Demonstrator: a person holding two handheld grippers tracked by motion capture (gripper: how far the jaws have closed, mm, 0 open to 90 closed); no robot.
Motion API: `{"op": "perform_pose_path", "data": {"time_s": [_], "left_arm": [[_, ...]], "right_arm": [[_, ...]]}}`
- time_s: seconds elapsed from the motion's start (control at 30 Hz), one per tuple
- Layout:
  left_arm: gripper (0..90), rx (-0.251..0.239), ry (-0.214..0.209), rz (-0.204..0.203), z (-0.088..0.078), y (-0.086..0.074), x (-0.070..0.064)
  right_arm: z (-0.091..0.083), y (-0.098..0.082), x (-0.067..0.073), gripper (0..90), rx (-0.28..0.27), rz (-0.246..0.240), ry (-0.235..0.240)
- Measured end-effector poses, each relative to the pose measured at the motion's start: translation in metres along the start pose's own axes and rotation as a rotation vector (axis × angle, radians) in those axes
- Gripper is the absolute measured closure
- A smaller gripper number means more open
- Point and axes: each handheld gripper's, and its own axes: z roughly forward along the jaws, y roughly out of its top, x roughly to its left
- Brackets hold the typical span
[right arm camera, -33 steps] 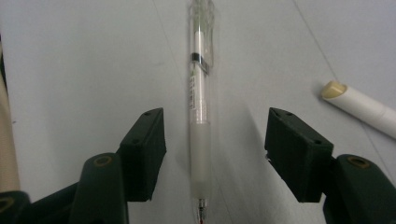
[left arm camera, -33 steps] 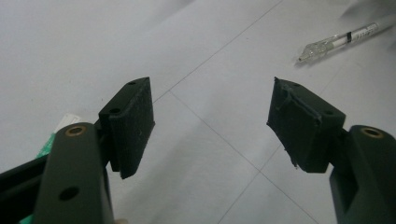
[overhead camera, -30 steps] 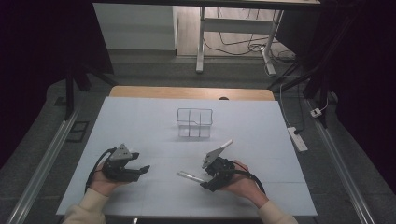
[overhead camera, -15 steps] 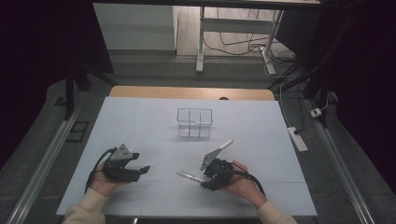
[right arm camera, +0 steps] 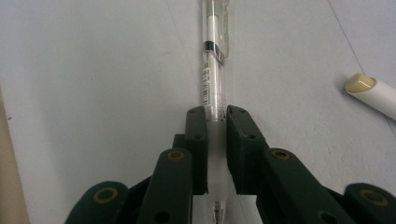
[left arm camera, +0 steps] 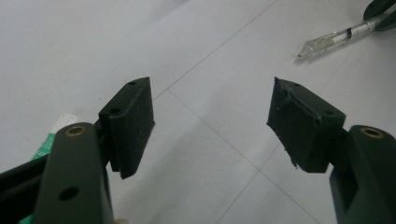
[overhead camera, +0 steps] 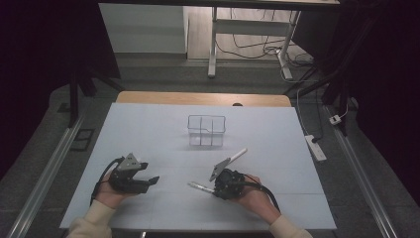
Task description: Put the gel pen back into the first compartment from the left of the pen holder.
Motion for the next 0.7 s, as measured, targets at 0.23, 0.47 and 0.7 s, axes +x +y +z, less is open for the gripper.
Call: {"op": "perform_pose_path", "data": {"time_s": [0.23, 0.47, 0.7], "left_arm": [[31.2, 0.000, 0.000, 0.001, -0.0001, 0.0001, -0.0001], [31.3, -0.002, 0.002, 0.002, -0.0005, 0.0000, 0.0003], [31.4, -0.004, 0.004, 0.004, -0.0008, -0.0001, 0.0001]], "right_arm": [[-0.0001, 0.0000, -0.0010, 78.7, -0.004, 0.000, 0.001], [-0.0012, -0.0015, -0.0028, 79.0, -0.019, 0.007, 0.010], [-0.0096, -0.0031, -0.0069, 79.2, -0.046, 0.016, 0.000]]}}
